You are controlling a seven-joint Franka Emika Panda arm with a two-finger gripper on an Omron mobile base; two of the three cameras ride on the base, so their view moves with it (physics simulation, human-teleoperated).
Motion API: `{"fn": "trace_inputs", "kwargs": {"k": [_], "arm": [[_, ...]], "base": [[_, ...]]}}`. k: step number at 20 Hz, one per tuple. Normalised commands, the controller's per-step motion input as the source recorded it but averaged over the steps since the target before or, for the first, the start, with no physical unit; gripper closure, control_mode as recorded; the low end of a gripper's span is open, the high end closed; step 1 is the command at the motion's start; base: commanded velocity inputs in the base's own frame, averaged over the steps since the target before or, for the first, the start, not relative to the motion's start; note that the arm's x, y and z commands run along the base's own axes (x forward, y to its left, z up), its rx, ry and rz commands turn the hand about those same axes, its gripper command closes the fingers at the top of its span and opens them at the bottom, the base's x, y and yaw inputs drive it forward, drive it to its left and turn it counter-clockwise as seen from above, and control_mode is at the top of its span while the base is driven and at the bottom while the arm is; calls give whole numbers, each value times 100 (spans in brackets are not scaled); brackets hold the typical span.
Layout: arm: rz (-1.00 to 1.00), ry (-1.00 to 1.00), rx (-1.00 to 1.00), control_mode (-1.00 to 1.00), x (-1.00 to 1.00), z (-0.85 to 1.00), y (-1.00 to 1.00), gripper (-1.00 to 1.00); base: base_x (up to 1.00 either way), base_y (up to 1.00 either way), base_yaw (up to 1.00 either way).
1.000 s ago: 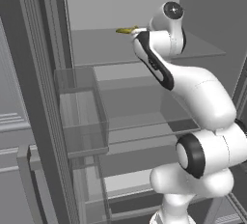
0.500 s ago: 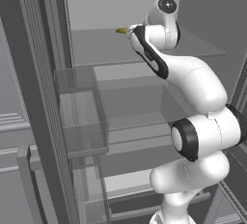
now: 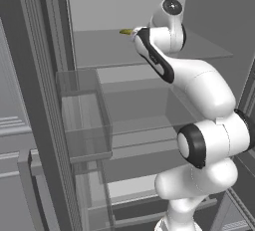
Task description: Take the strawberry from the fridge and place it on top of the pancake, located on the dining counter.
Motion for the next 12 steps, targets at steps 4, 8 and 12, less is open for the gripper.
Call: {"fn": "trace_inputs", "kwargs": {"k": [4,8,12], "arm": [[0,0,0,-100,0,-6,0,-100],[0,0,0,-100,0,-15,0,-100],[0,0,0,-100,4,-23,2,-100]], "base": [[0,0,0],[0,0,0],[0,0,0]]}}
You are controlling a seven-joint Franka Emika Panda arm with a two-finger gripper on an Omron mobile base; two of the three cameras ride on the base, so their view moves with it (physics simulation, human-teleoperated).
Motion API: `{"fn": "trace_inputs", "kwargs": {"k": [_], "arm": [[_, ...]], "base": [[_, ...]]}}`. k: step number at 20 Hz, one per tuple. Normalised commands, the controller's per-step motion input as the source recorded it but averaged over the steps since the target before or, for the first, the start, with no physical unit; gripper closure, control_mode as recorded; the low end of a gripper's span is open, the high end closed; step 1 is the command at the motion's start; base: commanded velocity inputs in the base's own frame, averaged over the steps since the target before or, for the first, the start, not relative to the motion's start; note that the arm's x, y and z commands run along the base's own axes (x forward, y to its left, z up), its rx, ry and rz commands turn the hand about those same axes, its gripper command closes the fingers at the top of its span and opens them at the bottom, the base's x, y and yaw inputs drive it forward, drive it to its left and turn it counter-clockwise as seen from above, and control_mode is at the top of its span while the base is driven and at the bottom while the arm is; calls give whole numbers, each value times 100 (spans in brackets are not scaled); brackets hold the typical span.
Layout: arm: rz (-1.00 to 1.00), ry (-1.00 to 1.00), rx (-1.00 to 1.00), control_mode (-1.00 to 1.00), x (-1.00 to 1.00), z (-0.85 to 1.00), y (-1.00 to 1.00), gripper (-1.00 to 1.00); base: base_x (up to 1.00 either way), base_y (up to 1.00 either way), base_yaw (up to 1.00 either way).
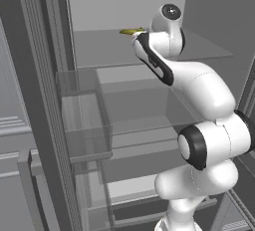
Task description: Take the strawberry from the fridge and place it on top of the pancake, located on the dining counter.
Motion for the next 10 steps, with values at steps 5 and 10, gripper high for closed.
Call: {"fn": "trace_inputs", "kwargs": {"k": [5,10], "arm": [[0,0,0,-100,11,-19,0,-100],[0,0,0,-100,9,-9,0,-100]], "base": [[0,0,0],[0,0,0]]}}
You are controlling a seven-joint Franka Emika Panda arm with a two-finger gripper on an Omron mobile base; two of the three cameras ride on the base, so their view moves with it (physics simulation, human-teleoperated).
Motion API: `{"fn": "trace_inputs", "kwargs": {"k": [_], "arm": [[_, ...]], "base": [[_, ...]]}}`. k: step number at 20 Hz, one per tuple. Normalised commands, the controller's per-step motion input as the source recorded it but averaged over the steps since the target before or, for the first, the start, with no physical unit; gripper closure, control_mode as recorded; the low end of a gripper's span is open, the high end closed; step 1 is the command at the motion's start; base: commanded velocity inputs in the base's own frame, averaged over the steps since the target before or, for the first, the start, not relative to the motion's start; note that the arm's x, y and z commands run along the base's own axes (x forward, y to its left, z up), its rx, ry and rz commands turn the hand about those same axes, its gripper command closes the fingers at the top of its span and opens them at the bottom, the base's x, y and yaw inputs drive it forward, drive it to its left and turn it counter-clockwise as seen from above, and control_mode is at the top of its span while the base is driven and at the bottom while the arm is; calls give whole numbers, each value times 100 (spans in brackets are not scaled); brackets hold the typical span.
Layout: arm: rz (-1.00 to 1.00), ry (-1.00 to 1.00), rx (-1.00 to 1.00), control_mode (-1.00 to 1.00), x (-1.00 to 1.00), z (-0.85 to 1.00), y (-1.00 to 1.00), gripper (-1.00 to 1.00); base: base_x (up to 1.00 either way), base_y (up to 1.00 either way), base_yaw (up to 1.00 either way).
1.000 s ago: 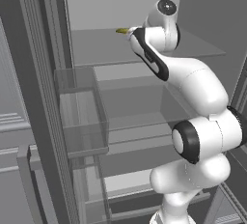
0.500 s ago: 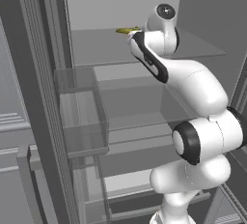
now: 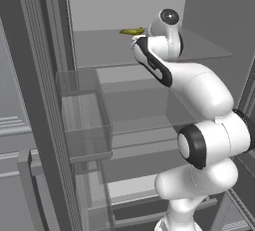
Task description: Take the strawberry from the fridge and place it on top of the pancake, located on the dining counter.
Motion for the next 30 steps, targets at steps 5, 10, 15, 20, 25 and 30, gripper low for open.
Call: {"fn": "trace_inputs", "kwargs": {"k": [5,10,15,20,25,30], "arm": [[0,0,0,-100,13,-1,0,-100],[0,0,0,-100,18,-2,0,-100],[0,11,0,-100,1,-23,0,100],[0,4,0,-100,0,-17,0,100],[0,-4,0,-100,-9,-4,0,100],[0,-29,0,-100,-50,-3,5,100]], "base": [[0,0,0],[0,0,0],[0,0,0],[0,0,0],[0,0,0],[0,0,0]]}}
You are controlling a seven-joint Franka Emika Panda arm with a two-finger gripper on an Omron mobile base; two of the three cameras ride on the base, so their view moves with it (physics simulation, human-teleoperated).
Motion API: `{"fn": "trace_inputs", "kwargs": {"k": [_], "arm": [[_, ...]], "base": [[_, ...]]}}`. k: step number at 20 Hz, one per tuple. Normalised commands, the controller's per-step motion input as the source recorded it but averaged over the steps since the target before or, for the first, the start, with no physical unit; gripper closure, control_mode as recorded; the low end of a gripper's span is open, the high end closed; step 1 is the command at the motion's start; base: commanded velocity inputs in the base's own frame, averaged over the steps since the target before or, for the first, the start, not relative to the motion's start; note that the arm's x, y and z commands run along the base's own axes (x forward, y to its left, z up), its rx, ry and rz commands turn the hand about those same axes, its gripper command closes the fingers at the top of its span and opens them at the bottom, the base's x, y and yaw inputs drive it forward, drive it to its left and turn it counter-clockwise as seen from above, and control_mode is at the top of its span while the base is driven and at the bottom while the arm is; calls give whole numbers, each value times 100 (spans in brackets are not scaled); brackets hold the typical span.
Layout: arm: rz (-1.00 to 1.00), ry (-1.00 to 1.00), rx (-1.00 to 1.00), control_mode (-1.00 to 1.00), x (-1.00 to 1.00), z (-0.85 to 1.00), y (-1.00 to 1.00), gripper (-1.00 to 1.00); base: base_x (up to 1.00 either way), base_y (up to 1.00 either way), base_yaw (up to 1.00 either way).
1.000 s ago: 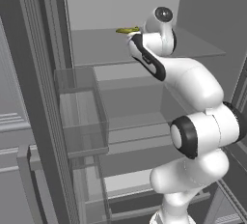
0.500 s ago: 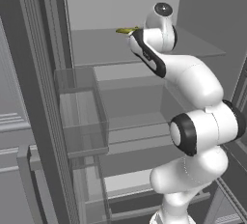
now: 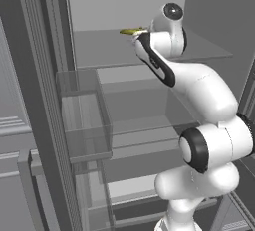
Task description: Take the strawberry from the fridge and place it on top of the pancake, located on the dining counter.
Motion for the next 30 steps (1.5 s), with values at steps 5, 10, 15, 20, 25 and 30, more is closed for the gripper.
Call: {"fn": "trace_inputs", "kwargs": {"k": [5,10,15,20,25,30], "arm": [[-2,-30,0,-100,-87,0,0,100],[-3,-6,5,-100,-100,20,-17,100],[0,3,17,-100,-100,37,-40,100],[0,17,11,-100,-100,27,-28,100],[0,17,-6,-100,-100,-1,5,100],[0,28,-21,-100,-100,-43,8,100]], "base": [[0,0,0],[0,0,0],[0,0,0],[0,0,0],[0,0,0],[0,0,0]]}}
